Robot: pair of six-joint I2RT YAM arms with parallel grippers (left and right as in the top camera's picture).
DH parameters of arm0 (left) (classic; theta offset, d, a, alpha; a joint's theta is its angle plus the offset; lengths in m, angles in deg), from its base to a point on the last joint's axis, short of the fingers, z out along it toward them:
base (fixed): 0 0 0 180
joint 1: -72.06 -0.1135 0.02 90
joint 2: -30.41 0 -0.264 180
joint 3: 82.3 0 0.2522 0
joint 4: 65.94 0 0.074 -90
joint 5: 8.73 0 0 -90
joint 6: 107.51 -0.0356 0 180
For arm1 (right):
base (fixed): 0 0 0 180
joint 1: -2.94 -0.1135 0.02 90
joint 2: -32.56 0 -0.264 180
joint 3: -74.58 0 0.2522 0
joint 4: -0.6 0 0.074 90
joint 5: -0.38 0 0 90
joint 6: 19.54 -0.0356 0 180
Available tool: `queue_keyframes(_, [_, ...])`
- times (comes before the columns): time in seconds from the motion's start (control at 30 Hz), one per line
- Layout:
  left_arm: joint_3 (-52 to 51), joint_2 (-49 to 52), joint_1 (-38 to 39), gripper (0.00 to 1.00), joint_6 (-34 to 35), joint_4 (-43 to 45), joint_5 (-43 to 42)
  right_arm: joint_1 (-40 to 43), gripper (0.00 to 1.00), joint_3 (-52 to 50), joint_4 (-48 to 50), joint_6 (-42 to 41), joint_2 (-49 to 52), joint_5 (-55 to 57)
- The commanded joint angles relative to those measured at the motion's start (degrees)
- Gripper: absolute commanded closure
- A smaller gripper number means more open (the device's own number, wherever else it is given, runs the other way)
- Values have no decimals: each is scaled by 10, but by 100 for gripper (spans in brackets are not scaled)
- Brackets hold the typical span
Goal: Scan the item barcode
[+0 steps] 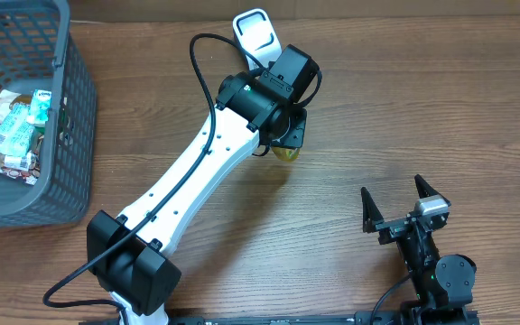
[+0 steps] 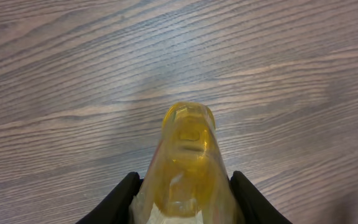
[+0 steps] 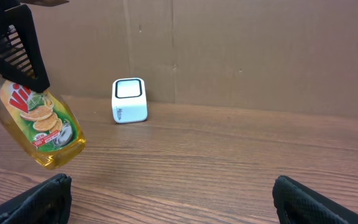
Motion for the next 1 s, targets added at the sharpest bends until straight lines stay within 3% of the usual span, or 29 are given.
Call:
queue_keyframes(0.0, [12, 4, 2, 96, 15, 5, 17, 4, 0, -6, 2, 2, 0, 3])
queue_keyframes(0.97, [12, 5, 2, 96, 15, 12, 17, 4, 0, -6, 2, 2, 0, 3])
